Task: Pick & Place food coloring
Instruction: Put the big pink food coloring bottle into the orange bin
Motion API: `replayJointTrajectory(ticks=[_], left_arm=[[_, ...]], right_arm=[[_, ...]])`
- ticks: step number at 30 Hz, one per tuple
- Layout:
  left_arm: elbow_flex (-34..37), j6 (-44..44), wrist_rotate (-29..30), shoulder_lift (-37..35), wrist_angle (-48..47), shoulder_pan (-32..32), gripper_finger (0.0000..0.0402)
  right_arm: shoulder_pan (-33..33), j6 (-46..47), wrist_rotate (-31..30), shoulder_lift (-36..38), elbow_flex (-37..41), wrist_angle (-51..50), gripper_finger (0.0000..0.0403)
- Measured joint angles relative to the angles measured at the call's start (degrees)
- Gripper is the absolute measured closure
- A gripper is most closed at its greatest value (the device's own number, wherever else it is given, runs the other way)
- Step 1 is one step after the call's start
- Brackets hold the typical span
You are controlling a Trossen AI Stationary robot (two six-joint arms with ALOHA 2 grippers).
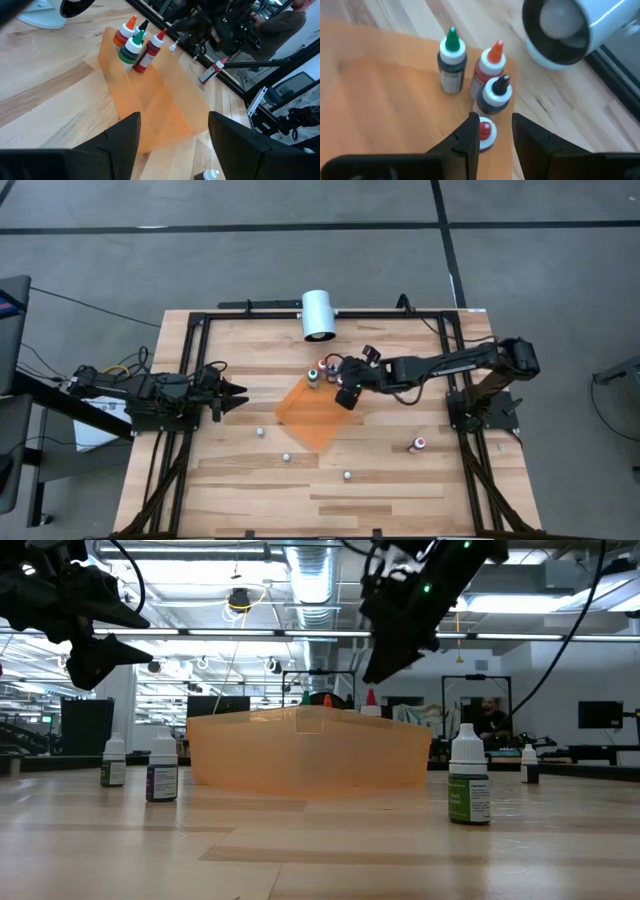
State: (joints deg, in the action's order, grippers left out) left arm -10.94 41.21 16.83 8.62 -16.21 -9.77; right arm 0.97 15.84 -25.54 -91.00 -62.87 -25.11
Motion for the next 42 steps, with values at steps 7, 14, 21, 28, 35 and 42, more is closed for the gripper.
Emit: replayJointTrajectory(ticks=[7, 14, 21, 28, 35, 42], left_arm=[[0.0, 0.0, 0.0, 0.0, 0.0, 0.0, 0.0178], [0.0, 0.0, 0.0, 0.0, 0.0, 0.0, 0.0178], [0.0, 0.2, 0.0, 0.0, -1.1, 0.0, 0.0178], [0.0, 0.5, -0.1, 0.0, -0.7, 0.0, 0.0178], [0.0, -5.6, -4.1, 0.0, 1.2, 0.0, 0.0178], [0.0, -13.0, -6.6, 0.0, 6.5, 0.0, 0.0178]], right_arm=[[2.1, -1.2, 0.1, 6.6, 0.0, -2.5, 0.0301], [7.3, -5.8, 0.1, 14.5, 0.0, -7.0, 0.0301], [11.8, -5.8, 0.2, 20.5, 0.0, -10.6, 0.0301], [14.3, -4.3, 0.3, 22.8, 0.0, -15.9, 0.0301], [15.8, -2.1, 0.2, 23.1, 2.2, -19.5, 0.0301], [21.3, 4.9, 0.1, 28.7, 7.1, -19.4, 0.0301]])
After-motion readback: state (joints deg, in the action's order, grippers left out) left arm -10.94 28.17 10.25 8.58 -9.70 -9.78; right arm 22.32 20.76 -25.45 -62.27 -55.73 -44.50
